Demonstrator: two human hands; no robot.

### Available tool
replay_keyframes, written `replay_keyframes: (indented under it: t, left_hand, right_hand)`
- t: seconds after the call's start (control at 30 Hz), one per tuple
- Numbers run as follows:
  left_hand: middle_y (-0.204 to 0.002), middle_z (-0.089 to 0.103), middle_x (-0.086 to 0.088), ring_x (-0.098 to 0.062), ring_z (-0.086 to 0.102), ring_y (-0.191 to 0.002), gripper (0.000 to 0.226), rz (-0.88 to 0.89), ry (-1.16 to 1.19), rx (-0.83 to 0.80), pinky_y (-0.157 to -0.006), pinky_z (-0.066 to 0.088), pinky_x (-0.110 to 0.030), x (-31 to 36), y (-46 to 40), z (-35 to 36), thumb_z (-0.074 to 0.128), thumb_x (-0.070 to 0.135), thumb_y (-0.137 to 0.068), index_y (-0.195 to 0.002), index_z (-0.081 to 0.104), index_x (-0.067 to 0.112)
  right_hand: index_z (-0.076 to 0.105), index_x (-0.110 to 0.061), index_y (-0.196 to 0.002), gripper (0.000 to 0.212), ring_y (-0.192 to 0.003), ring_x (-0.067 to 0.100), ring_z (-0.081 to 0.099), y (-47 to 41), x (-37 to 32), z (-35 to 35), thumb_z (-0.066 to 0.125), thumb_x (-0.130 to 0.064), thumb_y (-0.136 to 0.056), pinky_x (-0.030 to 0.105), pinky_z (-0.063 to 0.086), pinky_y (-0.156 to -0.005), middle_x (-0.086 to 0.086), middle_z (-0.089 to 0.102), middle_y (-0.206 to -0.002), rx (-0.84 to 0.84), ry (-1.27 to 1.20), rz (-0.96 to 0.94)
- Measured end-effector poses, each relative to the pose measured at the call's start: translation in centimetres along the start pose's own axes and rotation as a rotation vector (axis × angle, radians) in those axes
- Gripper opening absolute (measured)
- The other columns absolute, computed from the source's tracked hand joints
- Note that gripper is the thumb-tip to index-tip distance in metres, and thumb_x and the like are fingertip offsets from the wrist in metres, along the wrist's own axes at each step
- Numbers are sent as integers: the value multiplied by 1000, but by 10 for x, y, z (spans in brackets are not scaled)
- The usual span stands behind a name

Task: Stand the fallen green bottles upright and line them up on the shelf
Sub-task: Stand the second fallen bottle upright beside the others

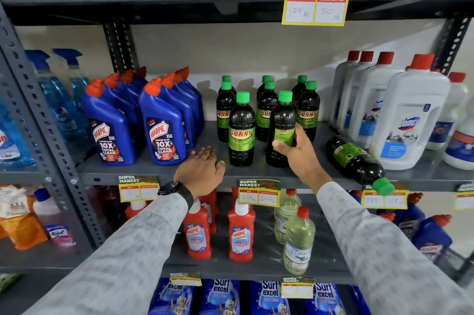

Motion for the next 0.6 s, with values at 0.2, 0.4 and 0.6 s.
replay_keyframes:
  t: [0.2,0.4,0.6]
  left_hand:
    - [-171,25,-12,-23,22,-159,66,-3,-2,1,-130,14,-41,-1,0,0,19,44,-107,-162,27,8]
    - [-170,26,-12,-23,23,-158,65,-2,-1,10,-129,15,-40,0,0,-1,21,43,-107,-162,29,8]
    - [-170,26,-12,-23,23,-158,66,-4,-3,12,-129,15,-40,0,0,0,20,44,-107,-162,29,8]
  right_hand:
    - [41,-16,-148,95,-128,24,56,-2,-4,3,95,-33,-72,48,49,-109,7,55,-140,89,96,-22]
    - [37,-21,-155,78,-124,11,61,-3,5,0,80,-16,-90,47,46,-113,-4,64,-135,28,-6,15]
    - [33,-19,-151,86,-114,5,63,-3,4,4,87,-21,-84,20,49,-92,-5,64,-131,67,65,-9]
Point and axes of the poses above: each hand's wrist, its own y-axis away from the middle knuckle, its own z-axis out of the palm, x = y × z, the point moved 3 cm from there along -y, towards the middle knuckle
